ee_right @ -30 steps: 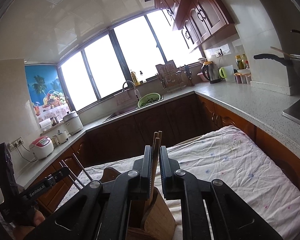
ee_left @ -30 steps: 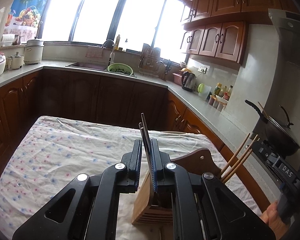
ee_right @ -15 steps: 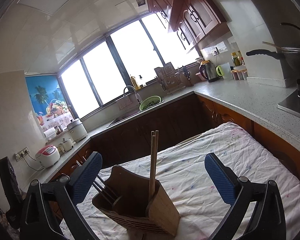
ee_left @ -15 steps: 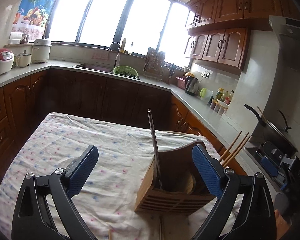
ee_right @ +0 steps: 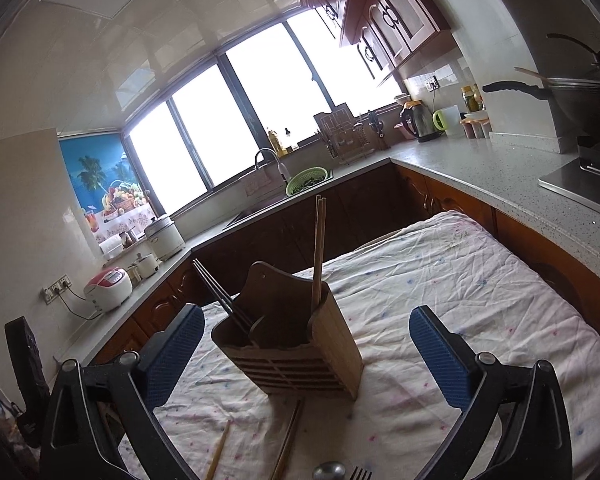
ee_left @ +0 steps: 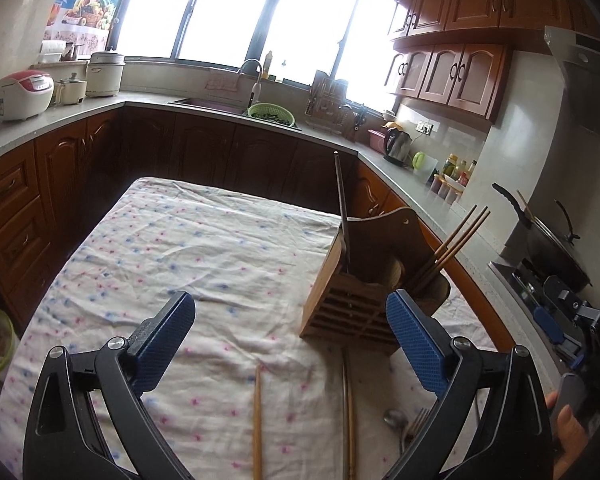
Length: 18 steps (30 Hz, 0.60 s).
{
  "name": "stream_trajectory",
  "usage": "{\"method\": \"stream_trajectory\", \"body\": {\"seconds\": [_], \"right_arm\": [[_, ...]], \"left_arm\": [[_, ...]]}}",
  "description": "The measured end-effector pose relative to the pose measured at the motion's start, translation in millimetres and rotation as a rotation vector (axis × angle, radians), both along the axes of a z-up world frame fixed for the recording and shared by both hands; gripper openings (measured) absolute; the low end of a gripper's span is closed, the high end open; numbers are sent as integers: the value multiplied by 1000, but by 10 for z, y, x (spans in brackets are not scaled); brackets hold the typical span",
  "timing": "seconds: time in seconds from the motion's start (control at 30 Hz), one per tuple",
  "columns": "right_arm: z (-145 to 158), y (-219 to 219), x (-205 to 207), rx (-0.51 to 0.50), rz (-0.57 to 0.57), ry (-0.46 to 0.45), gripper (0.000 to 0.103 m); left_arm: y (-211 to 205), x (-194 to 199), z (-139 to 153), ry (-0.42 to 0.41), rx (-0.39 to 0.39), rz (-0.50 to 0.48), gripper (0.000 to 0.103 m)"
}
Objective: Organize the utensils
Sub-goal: 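Move both open tools back down to the utensils on the cloth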
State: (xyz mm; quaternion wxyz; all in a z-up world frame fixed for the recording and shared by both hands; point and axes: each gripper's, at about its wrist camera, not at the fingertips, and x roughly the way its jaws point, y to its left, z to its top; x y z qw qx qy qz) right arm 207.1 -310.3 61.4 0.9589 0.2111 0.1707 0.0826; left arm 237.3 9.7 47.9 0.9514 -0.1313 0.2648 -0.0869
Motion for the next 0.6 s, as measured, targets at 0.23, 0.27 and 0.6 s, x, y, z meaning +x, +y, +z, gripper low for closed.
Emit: {"method": "stream_trajectory", "body": {"seconds": [0.23,0.27,0.6], "right_arm": [[-114,135,-351,-15,24,26,103],[-132,156,-389,-20,31,31,103],[-401,368,-681,-67,91,96,103]], "left_arm": [[127,-353,-143,31,25,32,99],[142,-398,-164,34,30,39,99],[226,-727,-470,112,67,51,99]]}}
